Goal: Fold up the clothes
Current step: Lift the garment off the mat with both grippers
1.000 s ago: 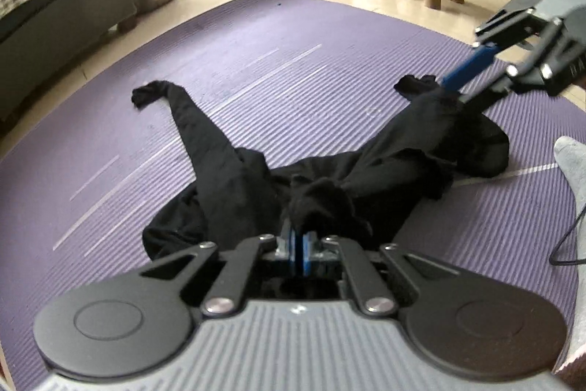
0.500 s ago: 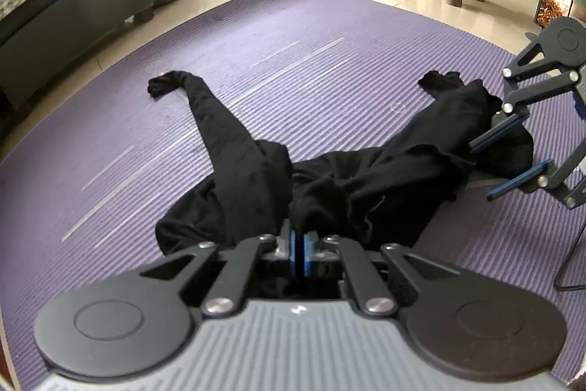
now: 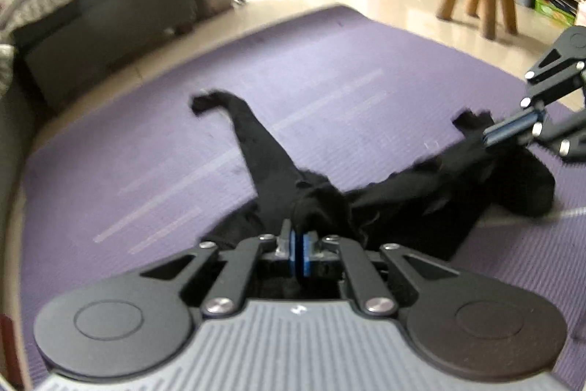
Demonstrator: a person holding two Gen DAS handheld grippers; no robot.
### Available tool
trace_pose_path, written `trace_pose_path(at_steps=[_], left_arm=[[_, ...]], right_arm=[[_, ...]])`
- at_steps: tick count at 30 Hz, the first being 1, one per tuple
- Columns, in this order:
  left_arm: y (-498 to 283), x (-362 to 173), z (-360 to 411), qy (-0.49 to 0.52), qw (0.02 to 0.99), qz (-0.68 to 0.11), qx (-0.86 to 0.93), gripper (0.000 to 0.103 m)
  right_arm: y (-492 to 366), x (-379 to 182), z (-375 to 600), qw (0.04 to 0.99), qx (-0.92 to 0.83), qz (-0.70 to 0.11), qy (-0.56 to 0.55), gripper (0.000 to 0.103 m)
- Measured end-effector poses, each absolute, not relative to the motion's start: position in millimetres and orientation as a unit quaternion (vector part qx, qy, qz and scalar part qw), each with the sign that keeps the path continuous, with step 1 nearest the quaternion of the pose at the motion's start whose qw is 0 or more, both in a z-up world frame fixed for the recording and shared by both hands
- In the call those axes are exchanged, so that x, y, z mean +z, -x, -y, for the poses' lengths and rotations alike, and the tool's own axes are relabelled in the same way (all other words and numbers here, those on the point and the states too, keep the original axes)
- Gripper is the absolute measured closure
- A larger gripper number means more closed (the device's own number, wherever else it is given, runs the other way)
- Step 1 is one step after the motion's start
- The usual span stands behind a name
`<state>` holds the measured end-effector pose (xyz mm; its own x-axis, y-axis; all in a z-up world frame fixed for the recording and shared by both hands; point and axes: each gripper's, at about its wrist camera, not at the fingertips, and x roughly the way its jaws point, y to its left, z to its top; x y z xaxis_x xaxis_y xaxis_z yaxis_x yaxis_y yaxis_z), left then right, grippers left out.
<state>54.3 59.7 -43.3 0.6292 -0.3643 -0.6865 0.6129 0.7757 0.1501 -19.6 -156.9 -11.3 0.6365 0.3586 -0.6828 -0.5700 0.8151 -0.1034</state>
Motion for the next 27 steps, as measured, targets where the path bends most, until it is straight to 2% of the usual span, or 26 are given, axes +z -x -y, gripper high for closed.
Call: trace_pose_path(at_steps=[4, 8, 13, 26, 27], left_arm=[[-46, -20, -65, -0.162, 0.899, -0.310, -0.264, 0.100], [-47, -18, -65, -0.159, 0.899, -0.319, -0.253, 0.099], [-50, -28, -63, -0.174, 0.895, -0.330, -0.244, 0.099], [-70, -53, -70, -0.170, 0.879, -0.368, -0.251, 0.099], [-71, -55, -71, -0.170, 0.877, -0.371, -0.253, 0.099]], right_arm=[[17, 8, 169, 0.911, 0.236, -0.321, 0.105, 0.103], [30, -4, 145, 0.891, 0.258, -0.322, 0.191, 0.074], [42, -33, 111, 0.860, 0.281, -0.317, 0.285, 0.074], [14, -68, 100, 0.845, 0.289, -0.343, 0.292, 0.076], [13, -72, 98, 0.842, 0.294, -0.344, 0.292, 0.079]])
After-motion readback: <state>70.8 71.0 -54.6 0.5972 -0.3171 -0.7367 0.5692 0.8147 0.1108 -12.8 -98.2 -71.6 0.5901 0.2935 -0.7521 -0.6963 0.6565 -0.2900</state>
